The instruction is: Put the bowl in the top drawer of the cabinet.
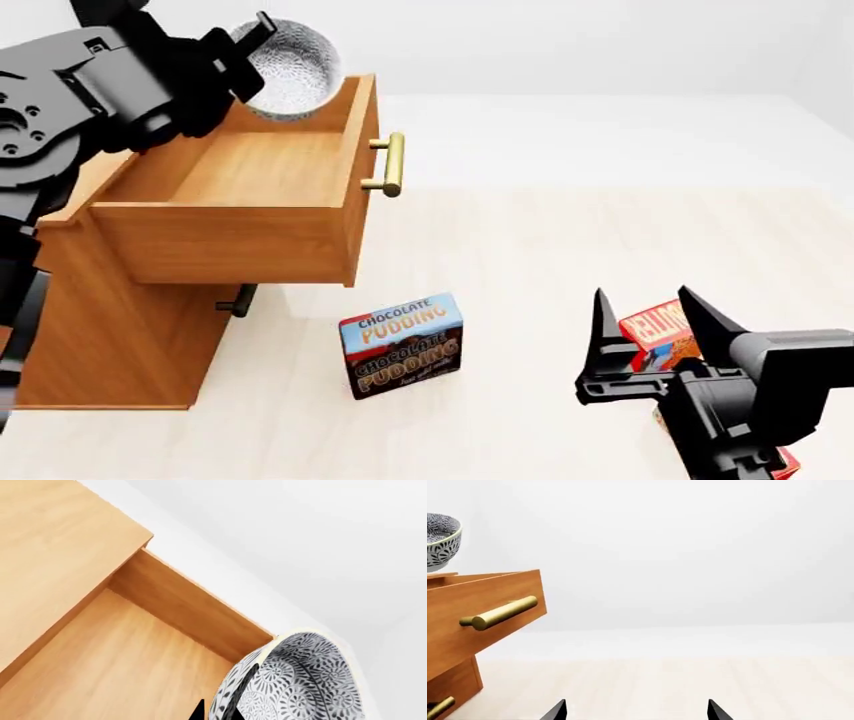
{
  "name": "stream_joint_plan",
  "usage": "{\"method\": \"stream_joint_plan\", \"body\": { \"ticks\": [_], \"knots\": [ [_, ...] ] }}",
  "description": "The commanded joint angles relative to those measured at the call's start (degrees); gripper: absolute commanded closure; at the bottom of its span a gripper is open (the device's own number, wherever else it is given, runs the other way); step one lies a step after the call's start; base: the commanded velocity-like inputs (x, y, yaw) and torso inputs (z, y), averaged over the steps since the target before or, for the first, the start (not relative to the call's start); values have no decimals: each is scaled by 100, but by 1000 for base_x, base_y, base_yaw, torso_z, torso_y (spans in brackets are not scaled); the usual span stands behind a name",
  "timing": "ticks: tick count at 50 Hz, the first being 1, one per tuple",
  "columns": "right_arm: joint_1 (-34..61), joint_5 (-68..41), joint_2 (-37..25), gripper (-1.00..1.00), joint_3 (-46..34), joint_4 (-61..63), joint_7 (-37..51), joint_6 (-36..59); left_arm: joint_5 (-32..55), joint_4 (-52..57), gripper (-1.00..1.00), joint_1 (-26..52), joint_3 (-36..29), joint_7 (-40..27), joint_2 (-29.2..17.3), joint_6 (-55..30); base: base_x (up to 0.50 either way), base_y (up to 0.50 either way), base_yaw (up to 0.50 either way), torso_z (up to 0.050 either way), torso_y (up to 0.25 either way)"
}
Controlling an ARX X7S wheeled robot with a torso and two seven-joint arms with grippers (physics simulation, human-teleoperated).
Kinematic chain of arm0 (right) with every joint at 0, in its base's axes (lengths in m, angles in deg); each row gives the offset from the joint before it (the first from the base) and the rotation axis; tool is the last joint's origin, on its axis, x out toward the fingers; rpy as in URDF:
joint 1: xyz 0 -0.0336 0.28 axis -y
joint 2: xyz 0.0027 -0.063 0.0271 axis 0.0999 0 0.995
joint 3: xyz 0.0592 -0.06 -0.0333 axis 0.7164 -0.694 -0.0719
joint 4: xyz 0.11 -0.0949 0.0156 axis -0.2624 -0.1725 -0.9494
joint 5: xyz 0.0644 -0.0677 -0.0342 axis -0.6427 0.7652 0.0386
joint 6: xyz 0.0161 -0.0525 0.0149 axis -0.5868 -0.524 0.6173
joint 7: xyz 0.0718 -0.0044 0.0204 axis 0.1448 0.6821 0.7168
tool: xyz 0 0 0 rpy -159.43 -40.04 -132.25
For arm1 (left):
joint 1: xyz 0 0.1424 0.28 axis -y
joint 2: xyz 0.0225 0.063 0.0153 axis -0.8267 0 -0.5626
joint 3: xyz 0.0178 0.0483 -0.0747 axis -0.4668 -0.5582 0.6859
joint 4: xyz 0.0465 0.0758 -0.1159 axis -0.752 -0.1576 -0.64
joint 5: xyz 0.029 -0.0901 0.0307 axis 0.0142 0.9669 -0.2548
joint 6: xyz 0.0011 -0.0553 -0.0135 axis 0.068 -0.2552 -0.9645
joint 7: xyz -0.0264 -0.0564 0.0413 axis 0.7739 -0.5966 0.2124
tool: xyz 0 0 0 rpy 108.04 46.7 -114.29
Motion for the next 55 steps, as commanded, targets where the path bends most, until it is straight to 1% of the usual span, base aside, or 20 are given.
{"method": "stream_joint_plan", "body": {
  "ticks": [1,11,20,26,35,44,55],
  "knots": [
    [2,40,-11,-100,-37,-67,26,-53,16,-406,100,-85,119,84,136,189,0,0,0,0,0],
    [-54,17,-32,-100,-31,-20,46,-73,109,-634,100,-152,199,-9,220,270,0,0,0,0,1],
    [-119,133,-62,-100,-48,-10,100,-153,24,-987,100,-86,123,138,352,282,0,0,0,0,0],
    [-84,143,-62,-100,-91,-45,111,-161,68,-1078,100,-141,194,50,366,401,0,0,0,0,0],
    [-6,199,-74,-100,-182,-102,156,-143,147,-1759,100,6,291,72,567,543,0,0,0,0,1],
    [4,178,-102,-100,-186,-122,166,-138,-16,-3239,100,546,81,761,1062,400,0,0,0,0,0],
    [12,171,-112,-100,-198,-207,166,-178,125,-3269,100,623,-133,989,1152,361,0,0,0,0,0]
  ]
}}
